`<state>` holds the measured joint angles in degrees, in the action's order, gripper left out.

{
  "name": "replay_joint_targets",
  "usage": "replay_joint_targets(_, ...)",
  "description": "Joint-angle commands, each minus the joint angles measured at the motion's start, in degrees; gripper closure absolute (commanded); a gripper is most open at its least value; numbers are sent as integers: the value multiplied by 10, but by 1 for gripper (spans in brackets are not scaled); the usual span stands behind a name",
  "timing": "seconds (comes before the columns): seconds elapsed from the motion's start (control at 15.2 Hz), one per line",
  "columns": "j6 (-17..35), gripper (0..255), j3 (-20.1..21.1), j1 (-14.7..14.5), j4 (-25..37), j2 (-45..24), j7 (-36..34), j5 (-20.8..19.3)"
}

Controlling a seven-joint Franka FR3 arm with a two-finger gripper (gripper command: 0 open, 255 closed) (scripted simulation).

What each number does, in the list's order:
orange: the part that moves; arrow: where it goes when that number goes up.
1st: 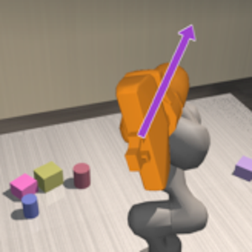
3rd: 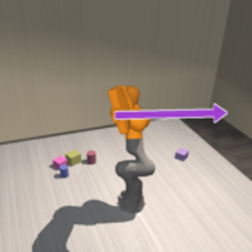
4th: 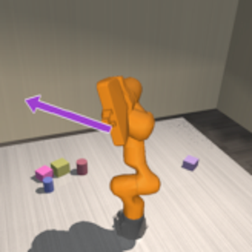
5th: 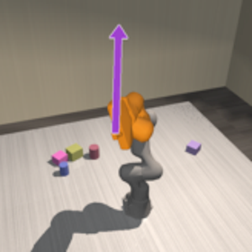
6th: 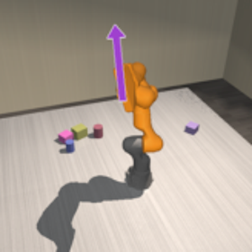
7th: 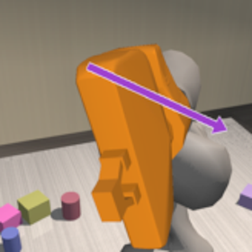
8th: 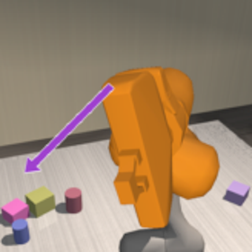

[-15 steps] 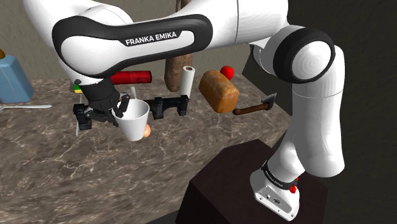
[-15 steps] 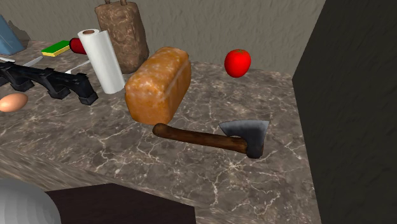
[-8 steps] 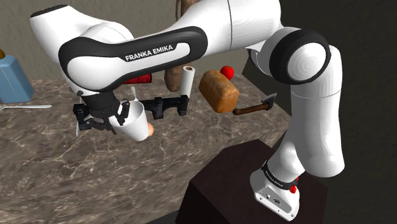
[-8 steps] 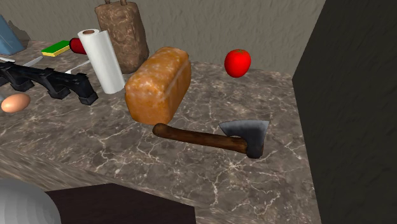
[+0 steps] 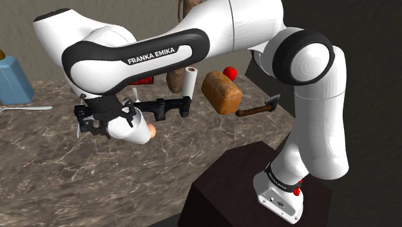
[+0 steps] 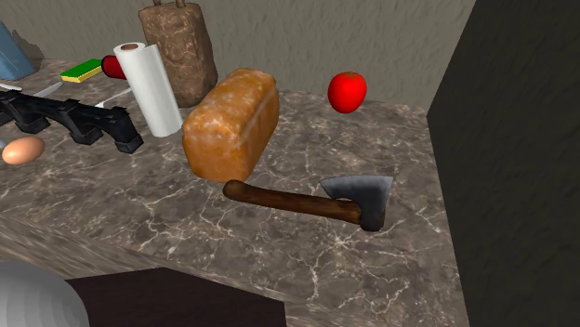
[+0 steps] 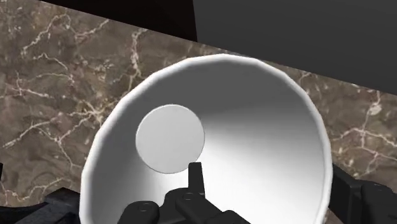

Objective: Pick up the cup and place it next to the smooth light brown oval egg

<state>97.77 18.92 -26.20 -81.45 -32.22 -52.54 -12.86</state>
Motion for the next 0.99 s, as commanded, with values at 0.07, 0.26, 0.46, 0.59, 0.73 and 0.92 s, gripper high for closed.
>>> replay_joint_targets(0.07, 1, 0, 0, 1, -1, 0, 0, 0)
replay_joint_targets(0.26, -22, 0, 0, -4, 25, -4, 1, 0)
replay_joint_targets(0.46, -81, 0, 1, -15, 97, -16, 4, 0)
replay_joint_targets(0.59, -81, 0, 1, -15, 97, -16, 4, 0)
replay_joint_targets(0.73, -81, 0, 1, -15, 97, -16, 4, 0)
replay_joint_targets(0.92, -81, 0, 1, -15, 97, -16, 4, 0)
